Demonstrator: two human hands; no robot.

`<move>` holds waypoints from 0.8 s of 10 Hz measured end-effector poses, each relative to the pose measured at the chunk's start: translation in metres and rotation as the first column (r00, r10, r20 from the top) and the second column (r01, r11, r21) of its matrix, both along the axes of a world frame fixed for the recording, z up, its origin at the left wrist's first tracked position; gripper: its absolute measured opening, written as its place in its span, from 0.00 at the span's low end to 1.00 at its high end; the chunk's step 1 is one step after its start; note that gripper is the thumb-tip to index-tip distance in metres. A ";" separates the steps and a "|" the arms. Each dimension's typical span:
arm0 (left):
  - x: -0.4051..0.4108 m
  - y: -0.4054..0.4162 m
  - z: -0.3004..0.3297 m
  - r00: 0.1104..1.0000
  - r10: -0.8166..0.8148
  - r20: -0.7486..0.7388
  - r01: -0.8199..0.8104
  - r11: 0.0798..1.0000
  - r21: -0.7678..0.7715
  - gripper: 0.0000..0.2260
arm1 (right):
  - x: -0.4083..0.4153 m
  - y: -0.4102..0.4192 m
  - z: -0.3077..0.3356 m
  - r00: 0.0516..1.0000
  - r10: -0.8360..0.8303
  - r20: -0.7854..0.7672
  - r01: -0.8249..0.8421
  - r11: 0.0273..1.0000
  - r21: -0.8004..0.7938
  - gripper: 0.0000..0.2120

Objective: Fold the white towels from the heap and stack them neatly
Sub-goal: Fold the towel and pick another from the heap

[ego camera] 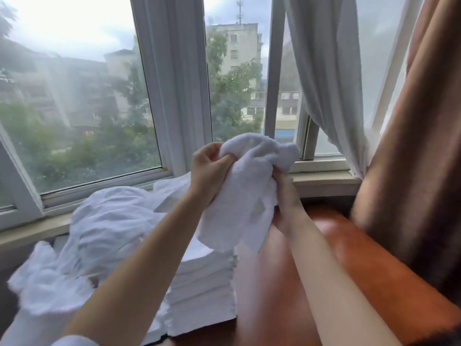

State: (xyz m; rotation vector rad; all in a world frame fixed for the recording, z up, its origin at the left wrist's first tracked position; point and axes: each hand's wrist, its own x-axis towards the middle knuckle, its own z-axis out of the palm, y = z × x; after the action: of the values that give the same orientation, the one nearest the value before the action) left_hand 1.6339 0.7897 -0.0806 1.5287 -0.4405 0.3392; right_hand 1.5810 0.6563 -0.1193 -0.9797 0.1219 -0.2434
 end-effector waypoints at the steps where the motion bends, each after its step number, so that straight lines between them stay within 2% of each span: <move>1: -0.013 -0.069 -0.011 0.999 -0.002 -0.046 0.002 1.000 0.012 0.04 | -0.015 -0.078 -0.013 0.985 -0.133 -0.107 0.110 0.974 -0.196 0.11; 2: -0.018 -0.125 -0.025 0.996 0.031 -0.081 -0.028 0.999 0.031 0.02 | -0.018 -0.125 -0.018 0.981 -0.125 -0.149 0.091 0.972 -0.217 0.12; 3: -0.015 -0.172 -0.043 0.991 0.024 -0.129 -0.015 0.997 0.069 0.08 | -0.011 -0.184 -0.041 0.968 -0.121 -0.221 0.082 0.981 -0.175 0.16; 4: -0.004 -0.212 -0.067 0.982 -0.003 -0.191 0.027 0.992 0.119 0.03 | -0.002 -0.219 -0.064 0.940 -0.161 -0.299 0.118 0.980 -0.157 0.25; 5: 0.019 -0.252 -0.101 0.952 -0.042 -0.304 0.080 0.990 0.115 0.05 | 0.010 -0.262 -0.086 0.902 -0.180 -0.393 0.102 0.972 -0.211 0.27; 6: 0.045 -0.296 -0.140 0.903 -0.072 -0.424 0.129 0.986 0.108 0.03 | 0.022 -0.303 -0.109 0.825 -0.268 -0.498 0.110 0.940 -0.323 0.31; 7: 0.054 -0.336 -0.173 0.866 -0.059 -0.496 0.152 0.977 0.149 0.06 | 0.026 -0.341 -0.134 0.780 -0.274 -0.562 0.093 0.940 -0.329 0.30; 8: 0.051 -0.370 -0.190 0.809 -0.005 -0.587 0.170 0.959 0.227 0.10 | 0.027 -0.376 -0.154 0.777 -0.252 -0.577 0.054 0.940 -0.337 0.22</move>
State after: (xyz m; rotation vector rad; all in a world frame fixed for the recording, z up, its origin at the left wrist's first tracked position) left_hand 1.6852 0.4198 -0.2707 1.7764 -0.0639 -0.2860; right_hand 1.6081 0.2807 -0.2731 -1.3360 0.7927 -0.0827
